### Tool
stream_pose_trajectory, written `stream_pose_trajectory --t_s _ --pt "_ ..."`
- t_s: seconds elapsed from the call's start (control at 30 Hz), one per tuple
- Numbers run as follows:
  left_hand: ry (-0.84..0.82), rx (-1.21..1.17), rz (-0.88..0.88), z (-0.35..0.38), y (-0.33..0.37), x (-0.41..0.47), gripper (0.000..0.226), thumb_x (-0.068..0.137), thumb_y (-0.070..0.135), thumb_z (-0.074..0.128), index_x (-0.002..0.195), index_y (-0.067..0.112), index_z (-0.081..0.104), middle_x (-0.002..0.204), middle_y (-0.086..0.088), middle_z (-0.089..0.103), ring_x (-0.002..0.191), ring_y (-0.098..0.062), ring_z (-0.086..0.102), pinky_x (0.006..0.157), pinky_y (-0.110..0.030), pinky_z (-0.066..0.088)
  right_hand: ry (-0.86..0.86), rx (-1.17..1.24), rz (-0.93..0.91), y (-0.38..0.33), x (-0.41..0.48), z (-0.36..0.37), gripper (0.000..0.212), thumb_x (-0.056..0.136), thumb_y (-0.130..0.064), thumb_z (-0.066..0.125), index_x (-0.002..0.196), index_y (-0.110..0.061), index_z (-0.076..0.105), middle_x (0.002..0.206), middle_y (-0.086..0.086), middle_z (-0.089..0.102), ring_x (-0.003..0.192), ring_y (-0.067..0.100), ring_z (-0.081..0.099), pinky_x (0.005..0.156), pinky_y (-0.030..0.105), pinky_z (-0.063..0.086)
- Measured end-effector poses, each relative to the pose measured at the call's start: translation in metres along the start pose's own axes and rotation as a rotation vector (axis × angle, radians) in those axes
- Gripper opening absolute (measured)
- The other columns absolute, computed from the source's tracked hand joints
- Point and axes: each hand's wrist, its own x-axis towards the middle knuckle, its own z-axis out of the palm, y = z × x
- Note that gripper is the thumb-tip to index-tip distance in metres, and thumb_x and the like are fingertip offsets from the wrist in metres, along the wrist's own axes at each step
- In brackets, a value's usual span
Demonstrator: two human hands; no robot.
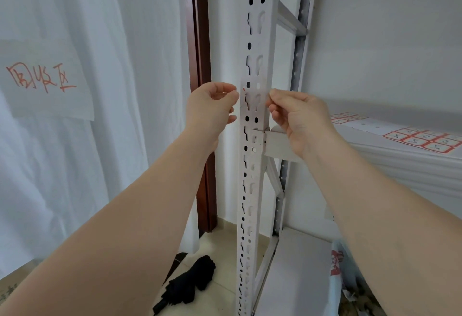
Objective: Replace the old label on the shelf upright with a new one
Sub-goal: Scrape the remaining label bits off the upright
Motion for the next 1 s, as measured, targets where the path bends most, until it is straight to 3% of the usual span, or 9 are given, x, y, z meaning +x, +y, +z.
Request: stream_pose_trajectory --t_s 0.1,0.2,0.3,0.37,0.43,0.57,0.63,0.87,1.0 --pt "0.002 0.186 0.109 0.001 -0.004 0.012 0.019 0.087 0.019 0.062 0.104 0.016 0.068 0.085 0.004 0.063 0.071 -0.014 0.060 0.071 -0.029 0.059 0.042 -0.020 -0.022 -0.001 0.007 -0.003 0.014 0.080 -0.003 0.071 0.068 -0.008 0.067 0.054 0.000 0.063 0.050 0.008 0.054 0.051 0.013 0.049" --pt "-0.049 0.356 0.242 0.004 -0.004 0.020 0.006 0.079 0.029 0.055 0.080 0.024 0.053 0.076 -0.003 0.048 0.067 -0.015 0.043 0.075 -0.044 0.054 0.057 -0.076 -0.063 -0.001 0.012 -0.002 0.014 0.080 -0.005 0.071 0.068 -0.009 0.066 0.060 0.002 0.062 0.052 0.009 0.054 0.054 0.015 0.050" --pt "-0.074 0.448 0.286 0.010 -0.007 0.024 0.030 0.082 0.025 0.050 0.069 0.000 0.060 0.067 -0.013 0.043 0.062 -0.016 0.036 0.059 -0.030 0.041 0.054 -0.139 -0.082 0.003 0.018 0.002 0.020 0.087 -0.010 0.063 0.066 -0.010 0.064 0.060 0.001 0.061 0.050 0.008 0.054 0.054 0.016 0.049" --pt "-0.068 0.391 0.265 0.013 -0.009 0.026 0.036 0.081 0.026 0.049 0.074 -0.007 0.061 0.066 -0.017 0.045 0.062 -0.015 0.039 0.061 -0.029 0.039 0.048 -0.193 -0.075 0.006 0.020 0.005 0.025 0.091 -0.011 0.055 0.067 -0.011 0.063 0.060 0.000 0.059 0.048 0.007 0.052 0.052 0.017 0.047" --pt "-0.065 0.287 0.177 0.015 -0.012 0.029 0.041 0.076 0.030 0.049 0.076 -0.009 0.060 0.069 -0.011 0.047 0.068 -0.014 0.041 0.065 -0.031 0.040 0.061 -0.237 -0.052 0.006 0.021 0.006 0.029 0.093 -0.011 0.047 0.066 -0.013 0.058 0.059 -0.002 0.054 0.048 0.008 0.047 0.049 0.017 0.044" --pt "-0.080 0.142 0.032 0.020 -0.017 0.028 0.029 0.074 0.032 0.051 0.069 0.004 0.057 0.075 -0.005 0.046 0.071 -0.018 0.038 0.071 -0.035 0.040 0.042 -0.262 0.007 0.005 0.023 0.007 0.029 0.091 -0.009 0.039 0.065 -0.014 0.049 0.059 0.000 0.049 0.047 0.011 0.042 0.049 0.020 0.039" --pt "-0.085 0.107 0.023 0.022 -0.018 0.026 0.034 0.075 0.031 0.051 0.070 -0.002 0.056 0.074 -0.006 0.043 0.070 -0.021 0.035 0.072 -0.036 0.040 0.020 -0.301 0.017 0.006 0.024 0.007 0.028 0.091 -0.010 0.038 0.065 -0.014 0.048 0.059 0.000 0.049 0.048 0.012 0.042 0.048 0.020 0.038" --pt "-0.072 0.082 0.047 0.026 -0.015 0.019 0.034 0.088 0.014 0.046 0.057 0.000 0.050 0.061 -0.012 0.034 0.064 -0.023 0.034 0.063 -0.033 0.036 -0.010 -0.336 0.028 0.007 0.027 0.006 0.027 0.090 -0.011 0.038 0.065 -0.015 0.047 0.060 0.000 0.050 0.047 0.011 0.042 0.048 0.019 0.040" --pt "-0.022 0.150 0.079 0.034 -0.014 0.017 0.045 0.092 0.010 0.043 0.048 0.016 0.031 0.041 0.010 0.025 0.041 -0.012 0.024 0.045 -0.021 0.024 -0.029 -0.343 0.017 0.008 0.027 0.005 0.027 0.090 -0.012 0.039 0.065 -0.015 0.047 0.060 -0.001 0.050 0.048 0.011 0.042 0.048 0.019 0.039"
